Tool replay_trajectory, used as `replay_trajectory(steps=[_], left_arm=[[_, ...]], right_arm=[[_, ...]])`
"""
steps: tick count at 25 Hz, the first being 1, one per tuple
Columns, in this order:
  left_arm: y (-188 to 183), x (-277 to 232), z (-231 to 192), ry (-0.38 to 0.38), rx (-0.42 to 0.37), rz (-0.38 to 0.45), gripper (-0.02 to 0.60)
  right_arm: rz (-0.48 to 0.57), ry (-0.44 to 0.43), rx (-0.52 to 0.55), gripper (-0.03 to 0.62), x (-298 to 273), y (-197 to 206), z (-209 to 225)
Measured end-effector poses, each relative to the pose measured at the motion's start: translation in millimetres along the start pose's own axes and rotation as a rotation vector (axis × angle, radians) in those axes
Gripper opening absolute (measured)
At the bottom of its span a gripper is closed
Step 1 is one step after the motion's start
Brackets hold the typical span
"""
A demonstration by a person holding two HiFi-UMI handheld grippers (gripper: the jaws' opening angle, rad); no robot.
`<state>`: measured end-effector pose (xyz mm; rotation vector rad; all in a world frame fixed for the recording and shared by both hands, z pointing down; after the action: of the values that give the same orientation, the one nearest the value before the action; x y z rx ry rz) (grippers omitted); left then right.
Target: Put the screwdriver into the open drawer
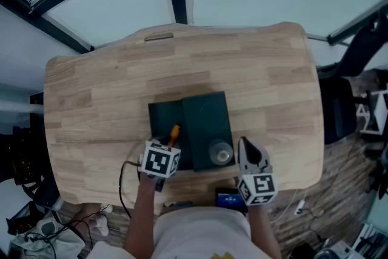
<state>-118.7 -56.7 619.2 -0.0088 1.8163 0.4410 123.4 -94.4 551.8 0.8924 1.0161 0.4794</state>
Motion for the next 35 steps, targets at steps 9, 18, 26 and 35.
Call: replay_trajectory(steps=[9,18,26,35], left_arm=[[-8.8,3.9,0.9,0.017,0.023,0.081,0.109],[-5.8,-5.8,-6.1,-0.059,-0.002,0.036,0.109],[-9.0,-25.8,5.4,-0.084,-0.144,-0.104,0.109],[-22.7,-16.9,-8.3,-0.083,-0.086,-0.136,0.109]], right_arm=[[0.001,0.001,0.002,-0.003,1.2,-1.6,0.5],[-0.007,-0.007,0.000,-0.003,-0.4,2.3,1.0],[-0.014,-0.001,-0.005,-0.003,-4.0,3.2,3.5],[-0.015,-0.004,-0.005,-0.003,-4.5,3.4,4.2]])
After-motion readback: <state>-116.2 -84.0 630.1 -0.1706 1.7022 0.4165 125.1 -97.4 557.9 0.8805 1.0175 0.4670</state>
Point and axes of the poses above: the fingertips, and each gripper's own axes: x backward along the fingers, z to its right, y out of its underside, the point moved 4 cm from there along x, backward along the fingers, and after that the axes turned 6 degrees about -x, right-handed, at the moved point
